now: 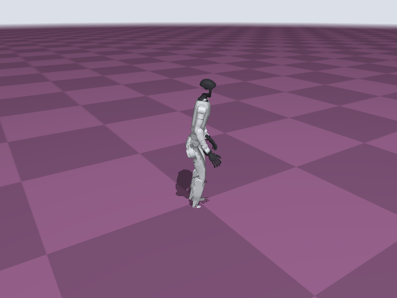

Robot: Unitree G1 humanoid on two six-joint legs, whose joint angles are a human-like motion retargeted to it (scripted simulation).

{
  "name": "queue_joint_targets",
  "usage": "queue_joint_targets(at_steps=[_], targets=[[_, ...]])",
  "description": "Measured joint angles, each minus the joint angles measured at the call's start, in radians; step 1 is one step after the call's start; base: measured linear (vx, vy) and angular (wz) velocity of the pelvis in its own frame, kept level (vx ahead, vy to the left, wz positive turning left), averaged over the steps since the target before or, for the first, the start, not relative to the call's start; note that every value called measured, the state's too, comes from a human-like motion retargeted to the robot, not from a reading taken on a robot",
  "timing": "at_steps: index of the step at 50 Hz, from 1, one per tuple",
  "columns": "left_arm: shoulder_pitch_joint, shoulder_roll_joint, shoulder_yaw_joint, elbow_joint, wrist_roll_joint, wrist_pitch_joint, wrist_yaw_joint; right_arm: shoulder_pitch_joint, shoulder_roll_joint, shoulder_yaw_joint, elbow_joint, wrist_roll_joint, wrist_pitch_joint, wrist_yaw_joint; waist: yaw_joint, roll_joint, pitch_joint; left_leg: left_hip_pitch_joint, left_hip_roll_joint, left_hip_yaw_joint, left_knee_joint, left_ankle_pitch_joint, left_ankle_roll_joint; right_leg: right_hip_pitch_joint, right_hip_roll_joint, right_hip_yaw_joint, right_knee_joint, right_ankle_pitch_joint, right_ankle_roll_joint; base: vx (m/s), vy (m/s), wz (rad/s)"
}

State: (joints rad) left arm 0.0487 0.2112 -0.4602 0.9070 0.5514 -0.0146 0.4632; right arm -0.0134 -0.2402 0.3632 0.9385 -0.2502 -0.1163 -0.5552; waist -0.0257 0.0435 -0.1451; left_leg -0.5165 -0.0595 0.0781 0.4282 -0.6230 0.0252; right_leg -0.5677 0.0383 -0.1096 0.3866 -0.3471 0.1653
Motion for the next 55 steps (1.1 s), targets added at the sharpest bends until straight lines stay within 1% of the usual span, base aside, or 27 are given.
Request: queue_joint_targets(at_steps=[5, 14, 25, 34, 48, 53, 55], targets=[[-0.023, 0.005, 0.008, 0.015, 0.001, -0.012, 0.001, -0.017, -0.004, 0.002, 0.021, -0.002, -0.016, 0.001, 0.007, 0.009, -0.021, -0.043, 0.012, -0.008, 0.076, -0.047, -0.003, -0.025, 0.009, -0.013, 0.040, -0.031, -0.005, 0.00, 0.00, 0.00], [-0.017, 0.011, 0.020, 0.014, 0.013, -0.019, 0.011, -0.009, 0.003, 0.024, 0.048, -0.026, -0.027, 0.003, 0.021, 0.004, -0.039, -0.037, 0.025, -0.008, 0.126, -0.076, -0.008, -0.001, 0.015, -0.026, 0.055, -0.048, -0.010, 0.00, 0.00, 0.00], [-0.011, 0.023, 0.037, 0.004, 0.037, -0.010, 0.030, -0.011, 0.021, 0.047, 0.092, -0.039, -0.027, 0.015, 0.029, -0.018, -0.037, -0.018, 0.034, -0.002, 0.166, -0.098, -0.010, 0.021, 0.015, -0.037, 0.091, -0.069, -0.011, 0.00, 0.00, 0.00], [-0.012, 0.032, 0.058, -0.006, 0.040, 0.003, 0.051, -0.027, 0.037, 0.069, 0.118, -0.037, -0.024, 0.033, 0.025, -0.044, -0.024, -0.028, 0.038, 0.008, 0.198, -0.108, -0.011, -0.008, 0.007, -0.034, 0.155, -0.089, -0.007, 0.00, 0.00, 0.00], [0.022, 0.064, 0.110, -0.016, 0.030, 0.014, 0.072, -0.048, 0.047, 0.091, 0.103, -0.044, -0.022, 0.062, 0.018, -0.077, -0.016, -0.063, 0.043, 0.022, 0.246, -0.120, -0.007, -0.086, -0.060, -0.003, 0.288, -0.141, -0.009, 0.00, 0.00, 0.00], [0.057, 0.087, 0.147, -0.013, 0.015, 0.014, 0.078, -0.053, 0.047, 0.085, 0.085, -0.052, -0.020, 0.066, 0.021, -0.084, -0.017, -0.057, 0.038, 0.019, 0.252, -0.123, -0.005, -0.081, -0.091, -0.002, 0.321, -0.154, -0.013, 0.00, 0.00, 0.00], [0.060, 0.107, 0.172, -0.017, 0.004, 0.013, 0.070, -0.071, 0.047, 0.077, 0.077, -0.053, -0.015, 0.074, 0.021, -0.091, 0.003, 0.004, 0.027, 0.014, 0.175, -0.095, -0.002, -0.029, -0.102, -0.004, 0.273, -0.142, -0.014, 0.03, -0.02, 0.06]])
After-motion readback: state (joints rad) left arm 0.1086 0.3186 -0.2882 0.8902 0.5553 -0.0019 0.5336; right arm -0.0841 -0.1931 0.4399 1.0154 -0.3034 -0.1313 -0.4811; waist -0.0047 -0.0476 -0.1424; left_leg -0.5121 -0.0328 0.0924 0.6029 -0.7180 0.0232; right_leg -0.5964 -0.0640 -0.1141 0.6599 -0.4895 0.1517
